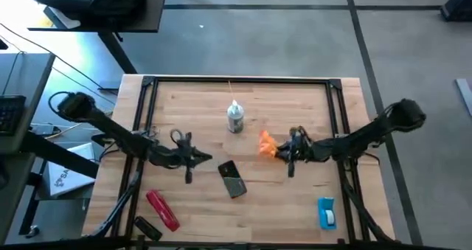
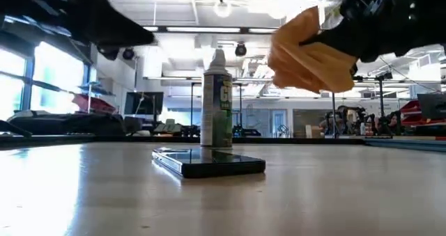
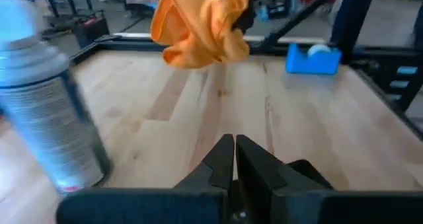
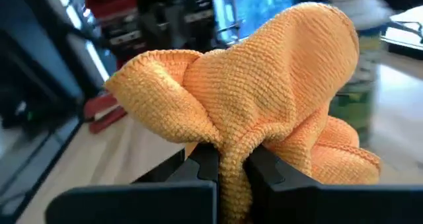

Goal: Apply microfiber cloth
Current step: Wipe the front and back of the black cellphone using the orange microfiber cloth, then return to Home Position

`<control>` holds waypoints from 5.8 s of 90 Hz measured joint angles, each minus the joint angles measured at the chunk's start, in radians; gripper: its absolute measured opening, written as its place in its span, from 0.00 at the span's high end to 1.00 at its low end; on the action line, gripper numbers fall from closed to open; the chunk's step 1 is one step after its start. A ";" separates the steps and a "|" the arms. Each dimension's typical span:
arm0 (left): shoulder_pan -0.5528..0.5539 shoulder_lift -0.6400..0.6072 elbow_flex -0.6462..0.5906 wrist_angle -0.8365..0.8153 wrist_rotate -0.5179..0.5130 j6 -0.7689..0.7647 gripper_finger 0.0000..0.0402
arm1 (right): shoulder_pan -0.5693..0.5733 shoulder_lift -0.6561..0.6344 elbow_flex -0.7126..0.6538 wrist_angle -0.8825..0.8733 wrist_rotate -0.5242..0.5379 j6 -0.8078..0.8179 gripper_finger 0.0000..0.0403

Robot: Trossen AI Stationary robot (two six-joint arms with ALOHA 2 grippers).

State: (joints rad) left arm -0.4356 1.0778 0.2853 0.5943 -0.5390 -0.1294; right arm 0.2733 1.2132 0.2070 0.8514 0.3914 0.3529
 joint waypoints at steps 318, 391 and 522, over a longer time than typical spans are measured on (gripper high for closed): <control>0.887 -1.021 -0.194 -0.434 0.846 0.111 1.00 | -0.383 -0.435 0.351 -1.358 -0.224 -0.060 0.49; 0.887 -1.021 -0.193 -0.443 0.839 0.133 1.00 | -0.395 -0.923 -0.074 -0.694 -0.245 -0.077 0.70; 0.649 -1.022 -0.193 -0.569 0.657 0.215 1.00 | -0.190 -1.156 -0.197 -0.796 -0.126 -0.252 1.00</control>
State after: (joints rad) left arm 0.2130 0.0555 0.0921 0.0250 0.1183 0.0853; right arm 0.0834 0.0574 0.0097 0.0559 0.2651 0.1008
